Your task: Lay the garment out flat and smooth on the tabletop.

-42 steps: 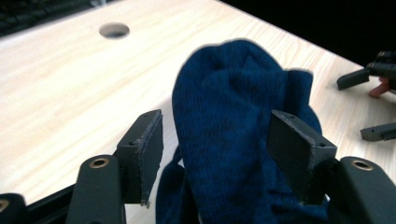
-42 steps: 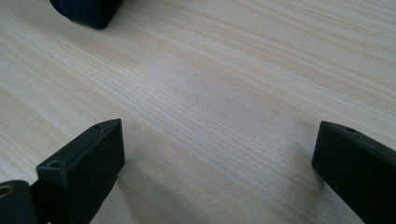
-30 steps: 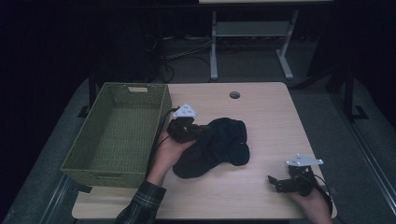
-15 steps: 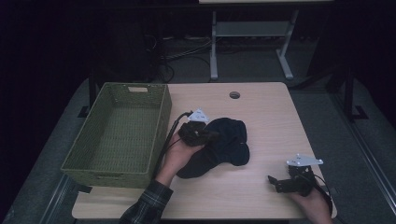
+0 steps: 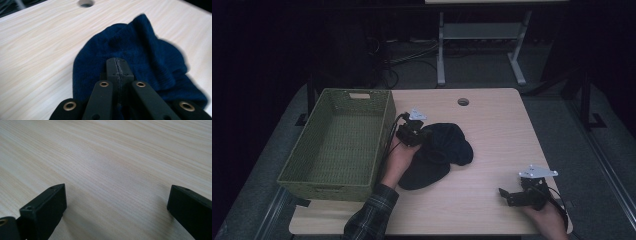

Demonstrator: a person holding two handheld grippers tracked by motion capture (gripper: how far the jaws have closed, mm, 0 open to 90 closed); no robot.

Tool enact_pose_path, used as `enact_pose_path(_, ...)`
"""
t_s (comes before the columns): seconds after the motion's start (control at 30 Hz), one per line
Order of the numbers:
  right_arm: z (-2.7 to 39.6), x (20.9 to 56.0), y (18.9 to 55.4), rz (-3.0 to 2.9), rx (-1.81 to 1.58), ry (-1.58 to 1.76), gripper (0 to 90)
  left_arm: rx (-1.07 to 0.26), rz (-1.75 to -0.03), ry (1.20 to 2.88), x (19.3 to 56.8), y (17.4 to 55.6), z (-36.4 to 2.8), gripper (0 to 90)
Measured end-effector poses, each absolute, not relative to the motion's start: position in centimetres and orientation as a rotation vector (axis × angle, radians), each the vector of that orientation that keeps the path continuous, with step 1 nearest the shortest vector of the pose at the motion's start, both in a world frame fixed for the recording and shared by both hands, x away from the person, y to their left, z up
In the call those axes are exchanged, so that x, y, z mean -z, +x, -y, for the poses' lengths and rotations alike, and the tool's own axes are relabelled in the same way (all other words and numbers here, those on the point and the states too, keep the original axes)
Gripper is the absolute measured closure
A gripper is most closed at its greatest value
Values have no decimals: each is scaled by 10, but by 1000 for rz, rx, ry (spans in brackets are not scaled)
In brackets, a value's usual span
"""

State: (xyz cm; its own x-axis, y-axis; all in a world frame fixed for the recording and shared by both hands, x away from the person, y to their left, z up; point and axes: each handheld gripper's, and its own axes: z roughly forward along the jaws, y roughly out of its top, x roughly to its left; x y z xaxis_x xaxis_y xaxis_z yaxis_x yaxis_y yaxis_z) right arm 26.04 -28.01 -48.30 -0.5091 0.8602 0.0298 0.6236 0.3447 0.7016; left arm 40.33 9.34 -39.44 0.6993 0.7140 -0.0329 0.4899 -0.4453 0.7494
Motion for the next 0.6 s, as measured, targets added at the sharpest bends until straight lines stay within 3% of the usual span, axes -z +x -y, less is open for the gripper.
enact_pose_path(0.2, 280, 483, 260, -2268, -952, 1312, 21, -392, -963, 2150, 400, 409, -97, 894)
enact_pose_path(0.47, 280, 483, 260, -2268, -953, 1312, 21, -363, -929, 2107, 387, 400, -98, 783)
enact_pose_path(0.6, 280, 483, 260, -2268, -952, 1311, 21, -343, -913, 2104, 381, 395, -99, 674)
